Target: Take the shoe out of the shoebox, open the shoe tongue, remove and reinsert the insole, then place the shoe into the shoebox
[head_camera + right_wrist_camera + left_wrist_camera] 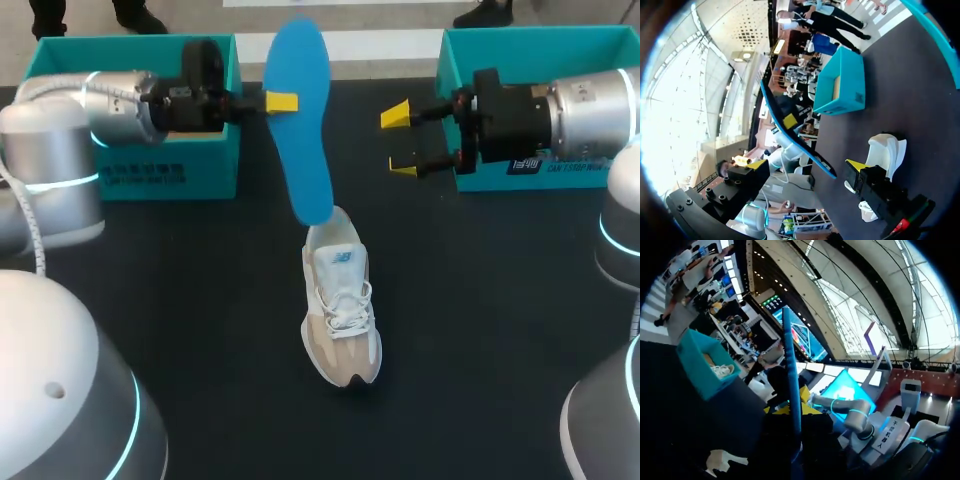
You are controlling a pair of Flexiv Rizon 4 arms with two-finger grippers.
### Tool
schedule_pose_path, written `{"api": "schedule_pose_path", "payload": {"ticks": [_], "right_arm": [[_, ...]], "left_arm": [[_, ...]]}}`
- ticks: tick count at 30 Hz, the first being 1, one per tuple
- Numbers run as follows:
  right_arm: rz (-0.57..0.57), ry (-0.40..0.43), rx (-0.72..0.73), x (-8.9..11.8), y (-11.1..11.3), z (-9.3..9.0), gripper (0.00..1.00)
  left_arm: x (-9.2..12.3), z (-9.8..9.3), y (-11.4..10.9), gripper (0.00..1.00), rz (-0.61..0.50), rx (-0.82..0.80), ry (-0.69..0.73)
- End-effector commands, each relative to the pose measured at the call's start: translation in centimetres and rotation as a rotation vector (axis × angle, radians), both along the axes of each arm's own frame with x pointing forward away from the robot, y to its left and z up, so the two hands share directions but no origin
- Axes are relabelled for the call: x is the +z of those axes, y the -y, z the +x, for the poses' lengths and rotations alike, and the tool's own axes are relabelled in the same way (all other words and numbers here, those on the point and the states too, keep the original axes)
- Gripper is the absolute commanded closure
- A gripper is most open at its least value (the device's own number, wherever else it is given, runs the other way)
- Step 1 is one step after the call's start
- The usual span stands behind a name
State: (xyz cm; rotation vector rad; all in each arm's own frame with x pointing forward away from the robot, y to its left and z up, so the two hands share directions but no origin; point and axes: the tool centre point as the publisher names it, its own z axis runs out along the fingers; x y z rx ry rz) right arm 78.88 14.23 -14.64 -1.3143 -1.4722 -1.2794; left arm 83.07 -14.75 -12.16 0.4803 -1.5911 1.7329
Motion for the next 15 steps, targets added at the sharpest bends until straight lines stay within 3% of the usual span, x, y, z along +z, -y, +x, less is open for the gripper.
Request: {"api": "schedule_pose_path", "payload": {"ticks": [1, 10, 15], "right_arm": [[-0.001, -0.001, 0.000, -0.06, -0.21, 0.12, 0.00], [-0.001, -0.001, 0.000, -0.06, -0.21, 0.12, 0.00], [-0.001, -0.001, 0.000, -0.06, -0.21, 0.12, 0.00]], "left_arm": [[0.13, 0.13, 0.06, 1.00, 0.007, 0.052, 0.388], [0.13, 0.13, 0.06, 1.00, 0.007, 0.052, 0.388], [0.54, -0.83, -0.01, 1.00, -0.148, 0.109, 0.859]]}}
